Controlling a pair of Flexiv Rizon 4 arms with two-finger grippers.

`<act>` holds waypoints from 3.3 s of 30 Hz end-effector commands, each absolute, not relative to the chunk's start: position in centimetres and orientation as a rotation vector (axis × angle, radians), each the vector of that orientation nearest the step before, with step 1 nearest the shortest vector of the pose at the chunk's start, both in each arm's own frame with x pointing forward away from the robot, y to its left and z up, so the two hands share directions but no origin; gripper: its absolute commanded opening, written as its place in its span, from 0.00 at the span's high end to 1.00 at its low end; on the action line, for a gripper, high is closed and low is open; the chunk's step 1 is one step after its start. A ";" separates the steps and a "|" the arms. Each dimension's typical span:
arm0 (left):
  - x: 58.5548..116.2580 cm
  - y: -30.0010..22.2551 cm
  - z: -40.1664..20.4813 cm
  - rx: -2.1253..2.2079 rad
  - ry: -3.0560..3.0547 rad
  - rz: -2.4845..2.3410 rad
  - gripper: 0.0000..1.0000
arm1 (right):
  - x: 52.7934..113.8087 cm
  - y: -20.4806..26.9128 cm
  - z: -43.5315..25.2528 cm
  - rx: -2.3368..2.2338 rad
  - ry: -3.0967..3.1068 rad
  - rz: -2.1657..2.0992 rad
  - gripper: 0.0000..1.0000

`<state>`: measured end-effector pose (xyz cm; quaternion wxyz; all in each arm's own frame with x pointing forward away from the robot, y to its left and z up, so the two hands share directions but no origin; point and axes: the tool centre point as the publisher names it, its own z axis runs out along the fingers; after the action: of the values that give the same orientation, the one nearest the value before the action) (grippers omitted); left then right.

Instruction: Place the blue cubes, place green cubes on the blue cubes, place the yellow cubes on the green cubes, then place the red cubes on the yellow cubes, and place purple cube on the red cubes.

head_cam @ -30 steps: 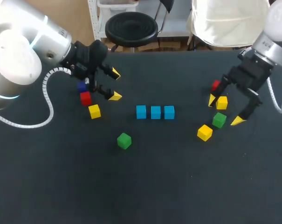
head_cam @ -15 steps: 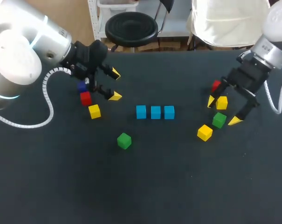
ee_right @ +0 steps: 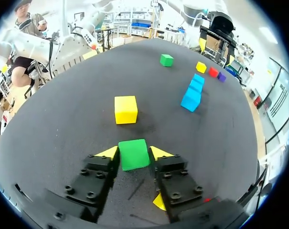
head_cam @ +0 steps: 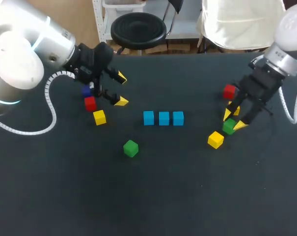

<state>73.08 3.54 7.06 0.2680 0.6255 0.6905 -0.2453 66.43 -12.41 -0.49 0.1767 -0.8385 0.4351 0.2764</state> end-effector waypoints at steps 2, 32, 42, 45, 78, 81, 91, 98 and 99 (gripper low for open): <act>73.0 3.6 7.1 1.688 1.863 -0.659 0.00 | 66.2 -12.3 -0.2 -2.369 1.240 0.761 0.97; 73.0 3.6 7.1 1.688 1.863 -0.659 0.00 | 67.7 -7.1 0.0 -1.850 1.762 0.584 0.65; 73.0 3.6 7.1 1.688 1.863 -0.659 0.00 | 68.0 -8.3 0.0 -1.817 1.716 0.570 0.00; 73.0 3.6 7.1 1.688 1.863 -0.659 0.00 | 68.0 -8.9 0.0 -1.807 1.677 0.587 0.00; 73.0 3.6 7.1 1.688 1.863 -0.659 0.00 | 69.1 -8.0 0.3 -1.832 1.539 0.735 0.18; 73.0 3.6 7.1 1.688 1.863 -0.659 0.00 | 69.1 -7.8 -0.2 -1.827 1.547 0.744 0.22; 73.0 3.6 7.1 1.688 1.863 -0.659 0.00 | 69.2 -7.7 -0.5 -1.816 1.554 0.764 0.57; 73.0 3.6 7.1 1.688 1.863 -0.659 0.00 | 69.0 -7.2 -0.7 -1.845 1.530 0.793 0.00; 73.0 3.6 7.1 1.688 1.863 -0.659 0.00 | 69.0 -7.2 -0.8 -1.846 1.529 0.794 0.00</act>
<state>73.08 3.54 7.06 0.2680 0.6255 0.6905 -0.2453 68.63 -7.28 -0.53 0.3041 -0.6963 0.5788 0.2962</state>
